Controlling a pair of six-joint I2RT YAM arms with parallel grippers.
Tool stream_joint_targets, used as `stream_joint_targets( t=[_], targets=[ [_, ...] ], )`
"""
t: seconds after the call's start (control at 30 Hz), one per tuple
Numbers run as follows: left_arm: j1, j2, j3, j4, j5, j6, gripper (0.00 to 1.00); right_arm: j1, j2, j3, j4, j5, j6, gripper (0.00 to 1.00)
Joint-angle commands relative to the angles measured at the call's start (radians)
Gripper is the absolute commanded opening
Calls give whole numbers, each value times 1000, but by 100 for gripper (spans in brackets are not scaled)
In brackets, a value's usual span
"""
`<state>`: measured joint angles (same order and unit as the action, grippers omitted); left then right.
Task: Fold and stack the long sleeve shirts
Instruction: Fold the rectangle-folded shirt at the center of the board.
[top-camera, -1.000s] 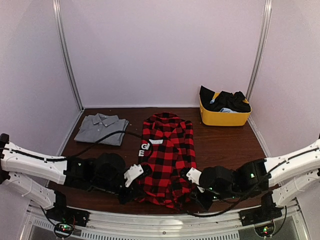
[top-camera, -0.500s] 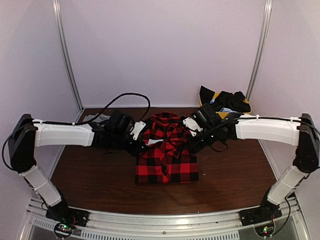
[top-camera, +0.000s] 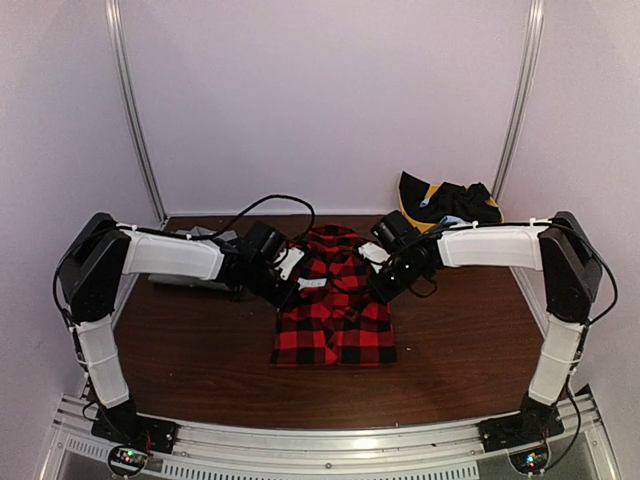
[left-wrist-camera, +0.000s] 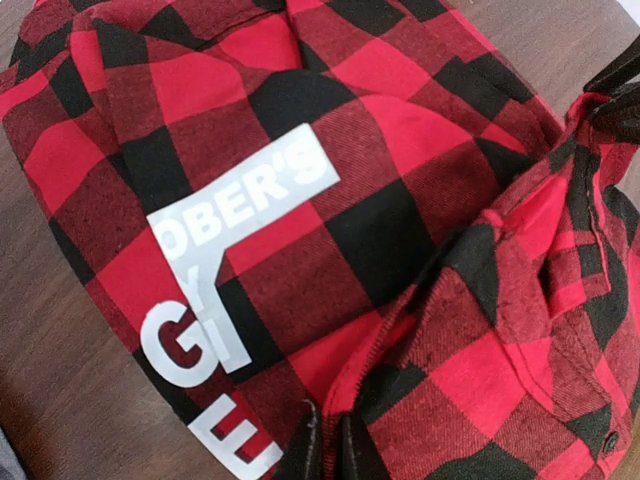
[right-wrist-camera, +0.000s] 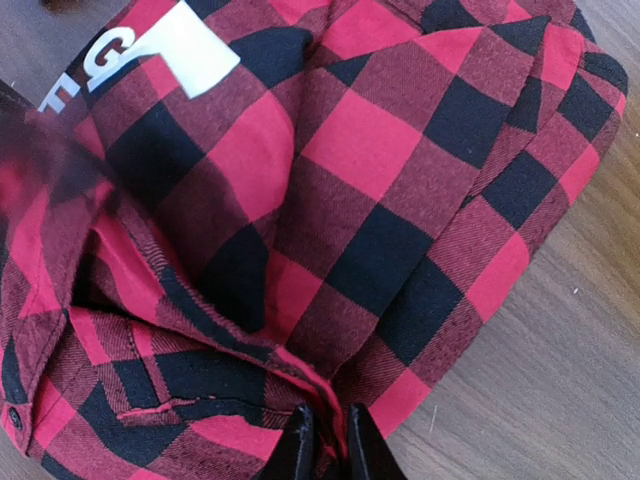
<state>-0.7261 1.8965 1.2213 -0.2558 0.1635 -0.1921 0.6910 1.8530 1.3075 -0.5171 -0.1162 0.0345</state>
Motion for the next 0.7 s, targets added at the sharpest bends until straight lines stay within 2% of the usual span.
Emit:
stream_joint_targets(
  t=[0.0, 0.07, 0.13, 0.33, 0.47, 0.67],
  targets=[
    [15, 26, 43, 16, -75, -5, 13, -29, 27, 41, 24, 46, 13, 19],
    [21, 23, 48, 10, -118, -26, 21, -41, 28, 51, 25, 74, 26, 26],
    [27, 14, 54, 2, -180, -45, 28, -54, 20, 61, 26, 105, 39, 29],
    [30, -69, 21, 25, -310, -96, 37, -60, -61, 33, 53, 202, 80, 35],
    [30, -175, -88, 123, -250, -115, 42, -53, -154, -80, 130, 137, 98, 45],
    [30, -368, -334, 356, -37, -160, 49, 9, -245, -227, 216, -27, 122, 54]
  ],
)
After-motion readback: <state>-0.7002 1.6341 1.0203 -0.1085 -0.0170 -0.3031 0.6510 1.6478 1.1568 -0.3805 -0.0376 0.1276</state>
